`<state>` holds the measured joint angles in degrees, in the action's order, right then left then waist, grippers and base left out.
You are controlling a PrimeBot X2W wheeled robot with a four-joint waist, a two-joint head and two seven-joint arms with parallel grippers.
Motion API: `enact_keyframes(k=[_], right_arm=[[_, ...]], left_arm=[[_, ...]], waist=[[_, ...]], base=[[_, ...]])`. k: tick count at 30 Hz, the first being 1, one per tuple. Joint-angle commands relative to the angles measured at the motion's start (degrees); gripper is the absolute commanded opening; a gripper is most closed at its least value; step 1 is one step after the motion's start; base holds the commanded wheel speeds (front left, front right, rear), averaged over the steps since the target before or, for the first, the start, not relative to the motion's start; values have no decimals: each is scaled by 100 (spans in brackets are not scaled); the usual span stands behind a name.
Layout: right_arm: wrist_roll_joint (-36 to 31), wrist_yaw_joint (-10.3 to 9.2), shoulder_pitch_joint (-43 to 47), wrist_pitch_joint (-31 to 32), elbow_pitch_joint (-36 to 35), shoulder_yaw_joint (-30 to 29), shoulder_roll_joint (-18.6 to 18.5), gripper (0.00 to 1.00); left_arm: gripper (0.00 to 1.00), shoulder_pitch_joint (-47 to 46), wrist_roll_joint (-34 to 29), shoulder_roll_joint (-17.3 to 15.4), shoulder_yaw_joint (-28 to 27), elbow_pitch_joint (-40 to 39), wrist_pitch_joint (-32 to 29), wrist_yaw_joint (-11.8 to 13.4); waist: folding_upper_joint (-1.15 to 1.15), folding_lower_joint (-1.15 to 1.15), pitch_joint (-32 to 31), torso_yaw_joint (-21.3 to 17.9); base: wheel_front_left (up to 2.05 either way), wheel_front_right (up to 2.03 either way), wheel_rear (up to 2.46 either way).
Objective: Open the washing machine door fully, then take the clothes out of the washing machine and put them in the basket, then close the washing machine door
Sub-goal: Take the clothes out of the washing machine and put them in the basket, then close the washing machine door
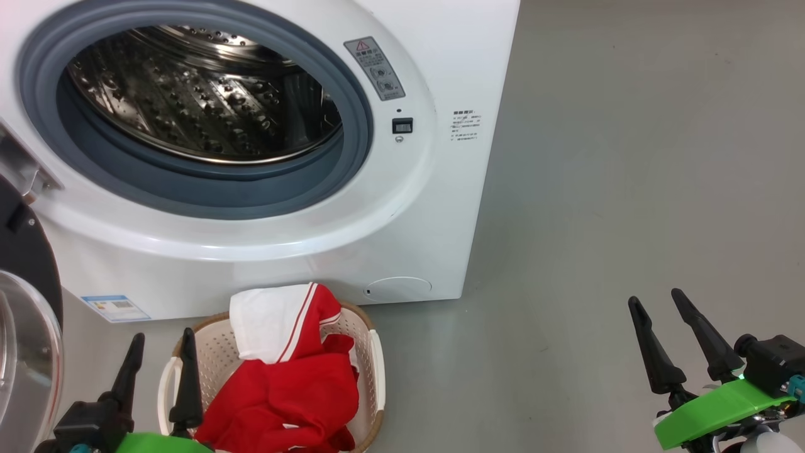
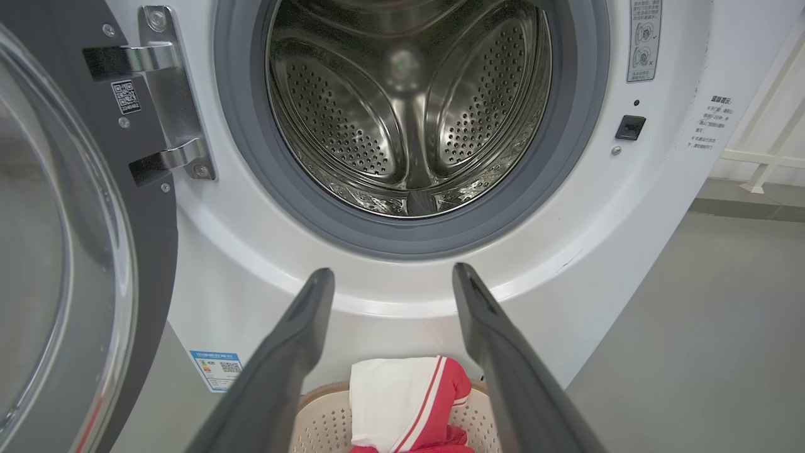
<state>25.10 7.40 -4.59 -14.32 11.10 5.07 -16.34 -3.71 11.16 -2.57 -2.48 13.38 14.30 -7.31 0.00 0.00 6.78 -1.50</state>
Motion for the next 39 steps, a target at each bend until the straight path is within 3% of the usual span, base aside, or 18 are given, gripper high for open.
enact_keyframes(k=[1, 12, 29, 39], right_arm=[[32, 9, 6, -68, -145, 99, -75, 100], [21, 9, 20, -68, -152, 77, -67, 100], [27, 9, 6, -68, -161, 60, -75, 100], [14, 9, -11, -68, -162, 59, -65, 100]], left_arm=[[100, -86, -55, -65, -208, -164, 70, -14], [100, -88, -180, -43, -261, -151, 70, -16], [100, -74, -68, -33, -192, -214, 70, -17], [100, -104, -78, -32, -136, -244, 70, -17]], waist=[[0, 0, 2, -7], [0, 0, -10, 5], [0, 0, 11, 51], [0, 0, 2, 58]], base=[[0, 0, 0], [-26, 26, 0], [-155, 155, 0], [-51, 51, 0]])
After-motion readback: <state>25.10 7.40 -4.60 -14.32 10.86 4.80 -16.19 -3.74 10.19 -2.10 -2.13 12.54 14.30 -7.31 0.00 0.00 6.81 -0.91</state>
